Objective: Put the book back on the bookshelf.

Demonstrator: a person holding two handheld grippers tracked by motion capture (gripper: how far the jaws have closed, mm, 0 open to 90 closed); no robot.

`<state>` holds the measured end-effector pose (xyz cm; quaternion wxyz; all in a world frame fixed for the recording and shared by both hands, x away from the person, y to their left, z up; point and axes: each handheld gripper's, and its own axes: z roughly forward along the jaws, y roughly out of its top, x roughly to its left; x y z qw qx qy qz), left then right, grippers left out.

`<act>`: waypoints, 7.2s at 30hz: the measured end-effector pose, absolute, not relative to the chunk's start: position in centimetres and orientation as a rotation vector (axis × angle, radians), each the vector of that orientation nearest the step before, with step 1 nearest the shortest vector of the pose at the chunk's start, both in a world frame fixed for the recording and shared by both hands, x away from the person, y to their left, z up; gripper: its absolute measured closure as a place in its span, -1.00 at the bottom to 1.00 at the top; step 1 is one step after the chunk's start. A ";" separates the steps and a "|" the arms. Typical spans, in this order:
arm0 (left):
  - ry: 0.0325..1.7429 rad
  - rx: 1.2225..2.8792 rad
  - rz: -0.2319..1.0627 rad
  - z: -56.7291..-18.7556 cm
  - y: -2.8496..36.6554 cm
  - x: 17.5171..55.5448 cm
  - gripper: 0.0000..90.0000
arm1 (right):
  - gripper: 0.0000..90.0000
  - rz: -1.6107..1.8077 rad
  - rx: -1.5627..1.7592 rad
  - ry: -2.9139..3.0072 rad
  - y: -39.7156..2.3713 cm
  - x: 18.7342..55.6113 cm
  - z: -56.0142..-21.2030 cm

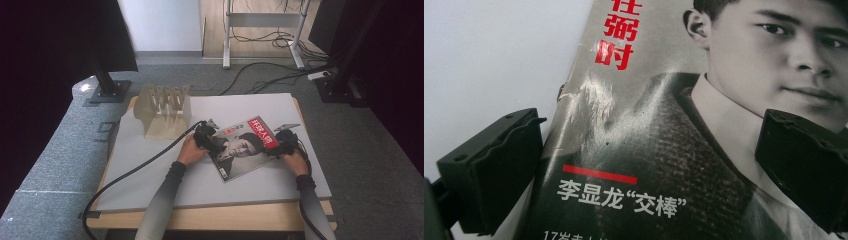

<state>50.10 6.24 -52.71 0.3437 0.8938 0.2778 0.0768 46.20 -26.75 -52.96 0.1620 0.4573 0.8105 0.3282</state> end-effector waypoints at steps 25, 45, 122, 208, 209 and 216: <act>0.740 2.353 0.196 -52.4 7.4 47.4 -1.00 | -0.92 0.984 1.242 2.352 -26.0 44.6 -53.0; 0.763 2.370 0.192 -52.2 12.7 41.4 -1.00 | -0.98 1.032 1.131 2.423 -21.2 40.5 -53.2; 0.762 2.330 0.274 -52.8 16.1 34.8 -1.00 | -1.00 0.832 1.264 2.298 -20.0 47.8 -52.8; 0.754 2.281 0.048 -51.0 15.1 41.6 -0.89 | 0.91 1.271 0.739 2.392 -13.9 39.8 -40.0; 0.744 2.281 0.034 -51.0 14.9 41.7 -0.89 | 0.91 1.278 0.733 2.390 -14.0 39.7 -39.9; 0.708 2.250 0.006 -49.7 14.5 41.8 -0.72 | 0.91 1.320 0.708 2.376 -14.2 39.2 -39.1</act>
